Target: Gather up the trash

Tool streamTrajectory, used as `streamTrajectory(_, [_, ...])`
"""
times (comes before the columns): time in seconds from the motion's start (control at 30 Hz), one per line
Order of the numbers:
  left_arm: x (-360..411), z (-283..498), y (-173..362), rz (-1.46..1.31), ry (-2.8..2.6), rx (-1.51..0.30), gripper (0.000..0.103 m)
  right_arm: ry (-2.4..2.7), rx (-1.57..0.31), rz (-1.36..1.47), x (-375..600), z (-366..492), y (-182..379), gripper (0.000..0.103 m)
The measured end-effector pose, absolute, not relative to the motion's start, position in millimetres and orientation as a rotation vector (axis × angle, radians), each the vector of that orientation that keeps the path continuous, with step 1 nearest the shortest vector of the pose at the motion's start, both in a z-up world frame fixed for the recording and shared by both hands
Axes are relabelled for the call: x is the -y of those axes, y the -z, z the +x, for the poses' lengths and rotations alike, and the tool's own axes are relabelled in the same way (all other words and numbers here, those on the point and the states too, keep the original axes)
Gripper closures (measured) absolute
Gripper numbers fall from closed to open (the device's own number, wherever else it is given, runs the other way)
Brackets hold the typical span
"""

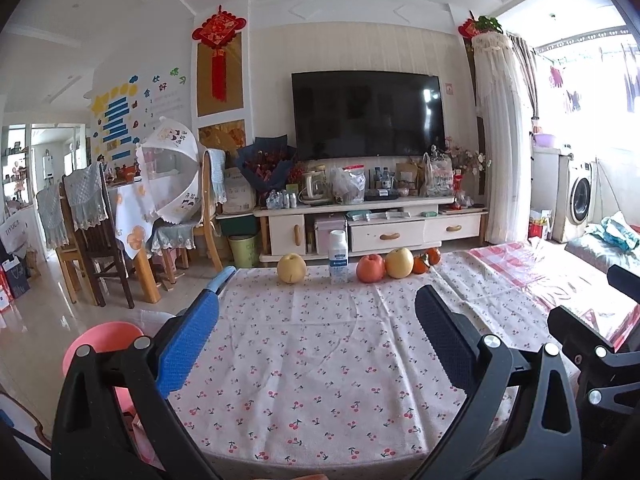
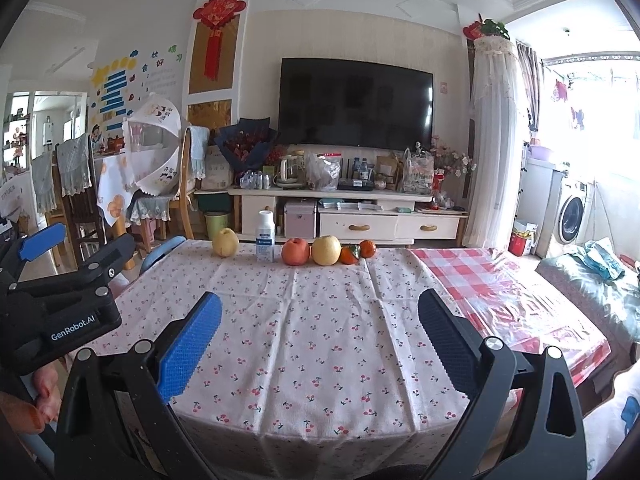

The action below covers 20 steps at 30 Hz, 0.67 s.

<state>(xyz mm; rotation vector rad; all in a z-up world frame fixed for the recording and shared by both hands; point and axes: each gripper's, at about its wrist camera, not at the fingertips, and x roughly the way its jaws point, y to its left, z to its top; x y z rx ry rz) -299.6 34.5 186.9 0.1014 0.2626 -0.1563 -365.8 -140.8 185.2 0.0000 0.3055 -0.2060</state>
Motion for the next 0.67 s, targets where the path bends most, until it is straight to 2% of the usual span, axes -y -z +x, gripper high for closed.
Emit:
streamTrajectory(0.37, [-22.4,-268.3,-159.6,0.14,0.156,-0.317,0.004,0.185,-0.398,0.013,148.4,-322.0,-150.9,0.006])
streamTrajectory(0.67, [-14.6,-177.9,-96.9,0.088,0.12,-0.602,0.004,0.196,-0.598,0.093,185.9,-230.1,-96.7,0.006])
